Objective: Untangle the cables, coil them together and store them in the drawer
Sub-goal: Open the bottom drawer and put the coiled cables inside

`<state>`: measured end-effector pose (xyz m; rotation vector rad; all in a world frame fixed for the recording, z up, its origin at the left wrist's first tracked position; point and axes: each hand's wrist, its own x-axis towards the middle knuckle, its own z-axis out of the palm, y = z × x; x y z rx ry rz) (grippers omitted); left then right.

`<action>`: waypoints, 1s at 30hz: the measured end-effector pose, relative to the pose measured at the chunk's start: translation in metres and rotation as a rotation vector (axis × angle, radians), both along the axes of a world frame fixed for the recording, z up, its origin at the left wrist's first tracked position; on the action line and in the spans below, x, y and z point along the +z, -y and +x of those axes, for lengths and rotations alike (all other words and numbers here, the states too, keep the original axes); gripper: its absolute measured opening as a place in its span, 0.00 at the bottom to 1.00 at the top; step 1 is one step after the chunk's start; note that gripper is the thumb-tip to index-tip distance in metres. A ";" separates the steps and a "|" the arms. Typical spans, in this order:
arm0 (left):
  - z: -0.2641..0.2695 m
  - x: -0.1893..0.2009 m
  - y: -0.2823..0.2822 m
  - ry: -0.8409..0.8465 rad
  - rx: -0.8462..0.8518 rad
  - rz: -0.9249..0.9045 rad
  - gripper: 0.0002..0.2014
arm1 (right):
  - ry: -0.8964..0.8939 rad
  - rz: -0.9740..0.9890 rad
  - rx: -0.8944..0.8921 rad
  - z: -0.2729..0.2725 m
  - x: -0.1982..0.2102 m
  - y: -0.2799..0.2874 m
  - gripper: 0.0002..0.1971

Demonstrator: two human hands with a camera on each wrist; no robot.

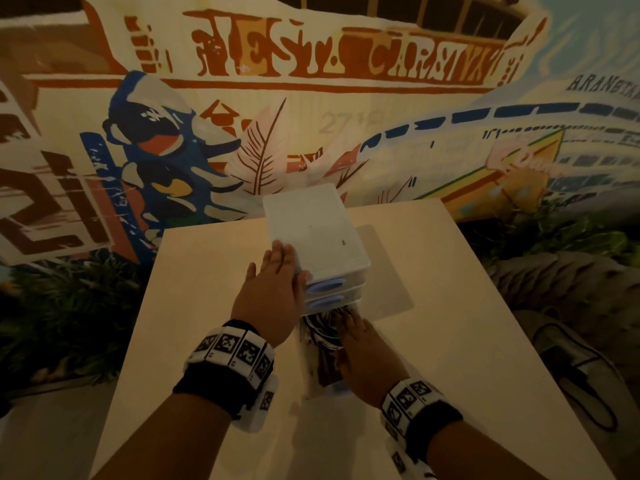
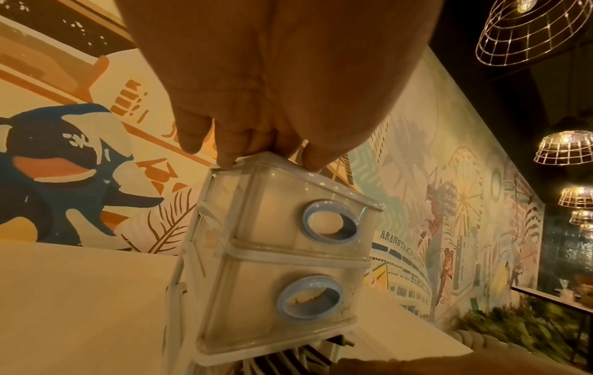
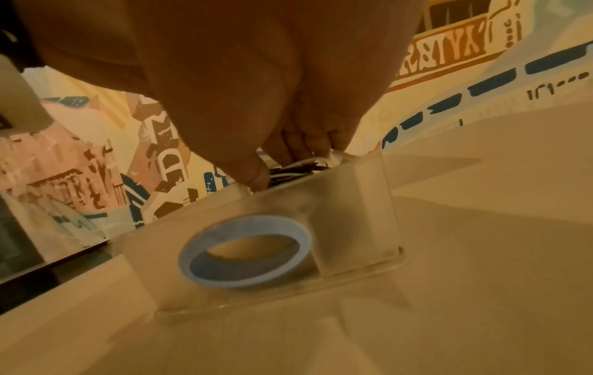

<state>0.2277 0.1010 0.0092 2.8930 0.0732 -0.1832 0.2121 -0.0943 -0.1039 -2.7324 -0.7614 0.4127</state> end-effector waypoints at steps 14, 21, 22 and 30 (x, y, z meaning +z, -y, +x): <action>-0.001 -0.004 -0.009 0.169 0.182 -0.483 0.39 | -0.082 0.238 -0.312 -0.067 0.024 0.058 0.10; -0.002 -0.007 0.002 0.179 0.363 -0.718 0.24 | -0.986 0.933 -1.009 -0.083 0.008 0.030 0.11; -0.002 -0.007 0.002 0.194 0.340 -0.734 0.20 | -1.048 1.057 -1.094 -0.082 0.008 0.025 0.10; -0.001 -0.009 -0.007 0.178 0.248 -0.703 0.20 | -1.252 1.440 -1.368 -0.084 0.007 0.007 0.13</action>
